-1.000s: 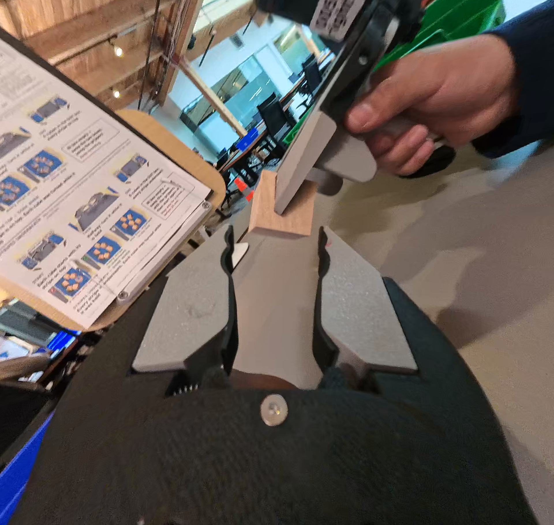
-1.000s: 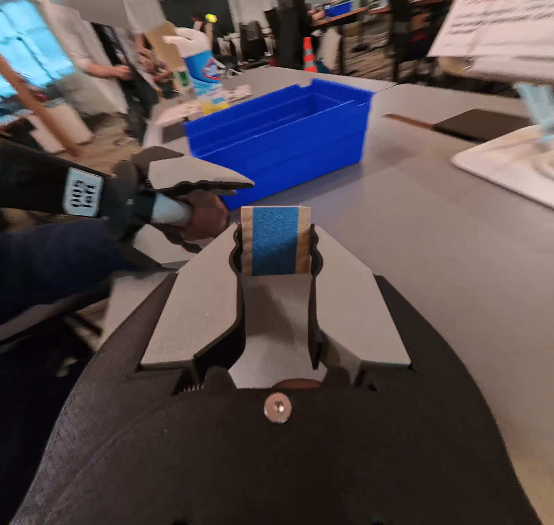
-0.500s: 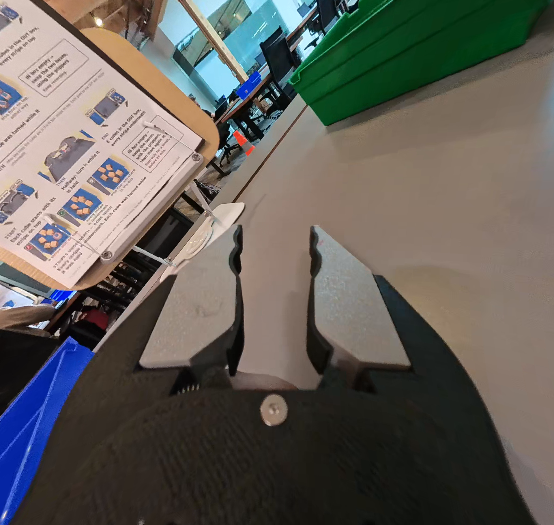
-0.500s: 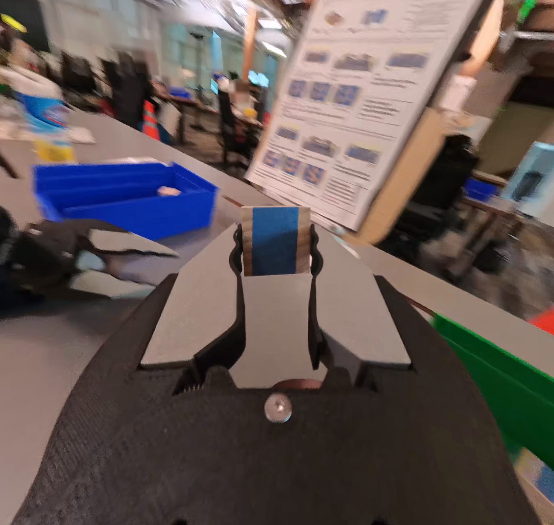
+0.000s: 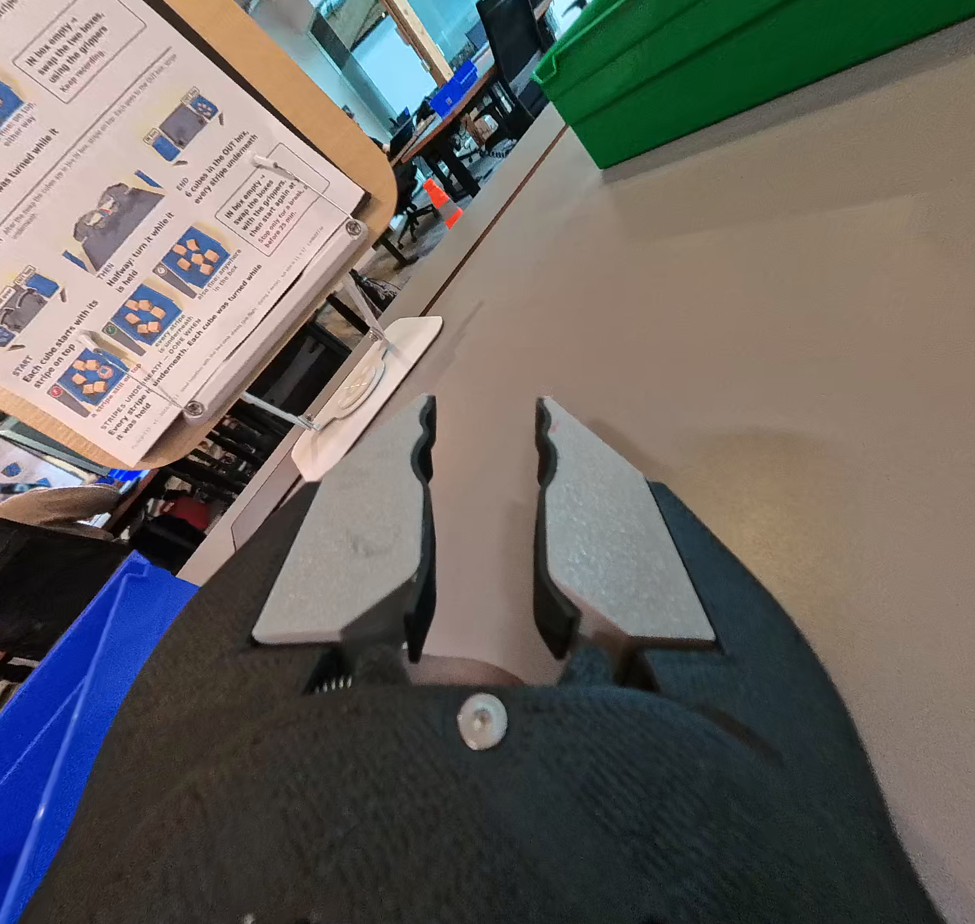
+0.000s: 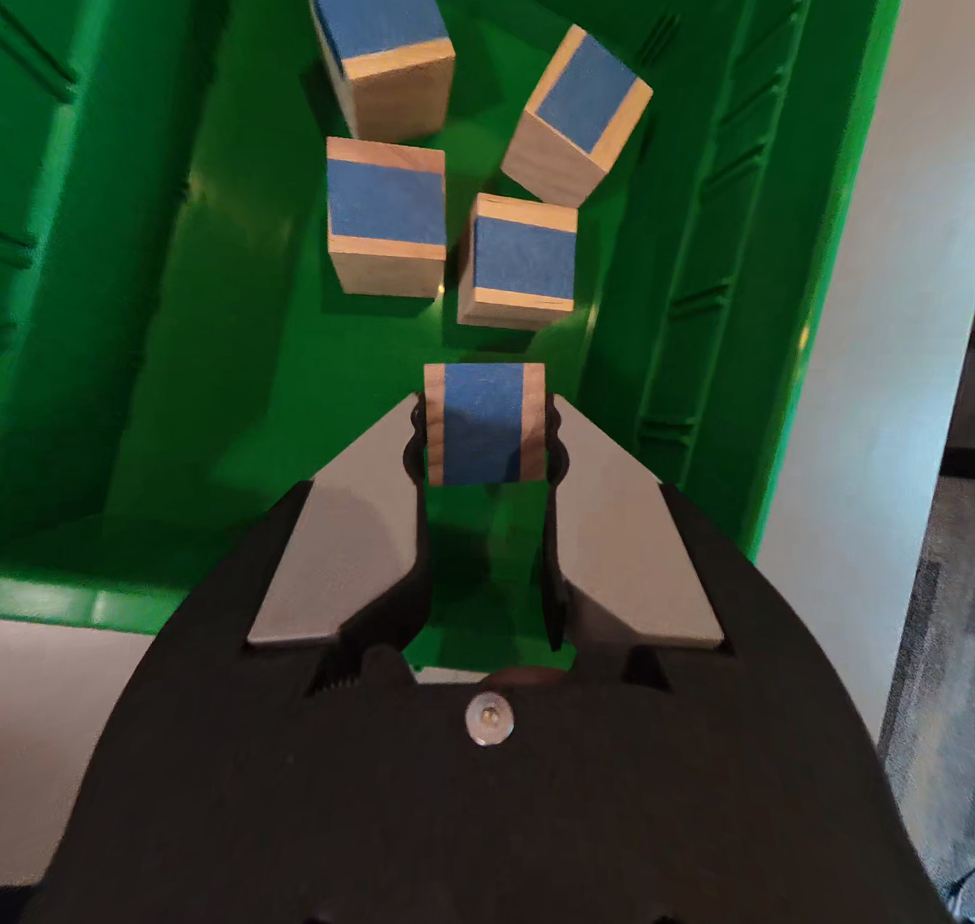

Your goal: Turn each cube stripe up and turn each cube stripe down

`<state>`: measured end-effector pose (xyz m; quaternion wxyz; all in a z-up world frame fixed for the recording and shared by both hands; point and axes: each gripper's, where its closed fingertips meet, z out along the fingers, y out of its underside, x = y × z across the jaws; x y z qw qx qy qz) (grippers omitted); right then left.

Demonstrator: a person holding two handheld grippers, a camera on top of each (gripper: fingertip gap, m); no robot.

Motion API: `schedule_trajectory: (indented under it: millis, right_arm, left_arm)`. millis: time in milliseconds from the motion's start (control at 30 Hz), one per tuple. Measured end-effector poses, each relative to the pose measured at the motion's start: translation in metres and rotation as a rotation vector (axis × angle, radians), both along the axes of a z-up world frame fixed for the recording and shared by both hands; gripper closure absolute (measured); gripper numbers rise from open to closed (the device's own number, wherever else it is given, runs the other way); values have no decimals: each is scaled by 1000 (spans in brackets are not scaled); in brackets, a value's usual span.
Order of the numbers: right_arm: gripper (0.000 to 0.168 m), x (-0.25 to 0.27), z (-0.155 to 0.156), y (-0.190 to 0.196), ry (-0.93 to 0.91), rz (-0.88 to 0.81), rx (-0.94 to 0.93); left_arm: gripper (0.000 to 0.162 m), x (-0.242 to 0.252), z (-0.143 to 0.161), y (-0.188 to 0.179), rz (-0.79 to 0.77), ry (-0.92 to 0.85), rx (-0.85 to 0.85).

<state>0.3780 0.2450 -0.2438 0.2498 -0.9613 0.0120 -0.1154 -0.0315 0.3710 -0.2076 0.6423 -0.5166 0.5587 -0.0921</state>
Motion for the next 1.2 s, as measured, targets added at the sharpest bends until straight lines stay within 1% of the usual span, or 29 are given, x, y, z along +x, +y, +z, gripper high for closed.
schedule_trajectory:
  millis: [33,100,167,233,300,367,433,467,533,600,667,733,800,833,900,967,1100,1200]
  right_arm:
    - [125,0,1,1,2,-3,4]
    - [117,-2,10,5,15,0,44]
    - [117,-6,28,9,6,8,93]
    - [118,-22,56,17,-7,42,183]
    - [120,-67,95,31,28,149,343]
    - [121,-133,132,43,98,308,491]
    - [123,-202,154,54,167,471,607]
    - [123,-233,155,60,191,537,626]
    - [124,-281,139,81,186,623,618]
    - [124,-312,103,112,115,670,563]
    - [125,-326,63,145,45,669,509]
    - [125,-338,31,167,87,661,493]
    - [126,-342,10,177,120,656,481]
    - [125,-342,5,178,116,664,473]
    - [127,-338,0,176,56,681,495]
    - [128,-334,-8,173,8,697,475]
    - [127,-338,-12,171,39,694,459]
    - [126,-340,-14,171,27,697,450]
  left_arm:
    - [126,0,-3,1,3,10,-3]
    - [126,0,-5,3,15,22,-3]
    - [126,0,-5,4,18,20,-11]
    - [126,-1,-4,5,24,13,-22]
    - [127,-1,-4,6,24,12,-28]
    - [127,0,-4,5,23,10,-34]
    - [126,0,-4,4,23,11,-33]
    - [126,0,-4,5,24,14,-31]
    - [126,0,-4,6,33,12,-33]
    - [126,0,-3,8,44,7,-34]
    - [126,0,-3,8,51,7,-29]
    - [127,-1,-4,8,52,14,-20]
    - [127,-2,-5,8,57,24,-16]
    - [127,-2,-6,9,60,25,-19]
    - [127,-3,-6,11,71,23,-36]
    - [127,-3,-6,12,76,19,-47]
    - [127,-6,-5,16,95,6,-73]
    - [128,-10,-4,21,120,-16,-114]
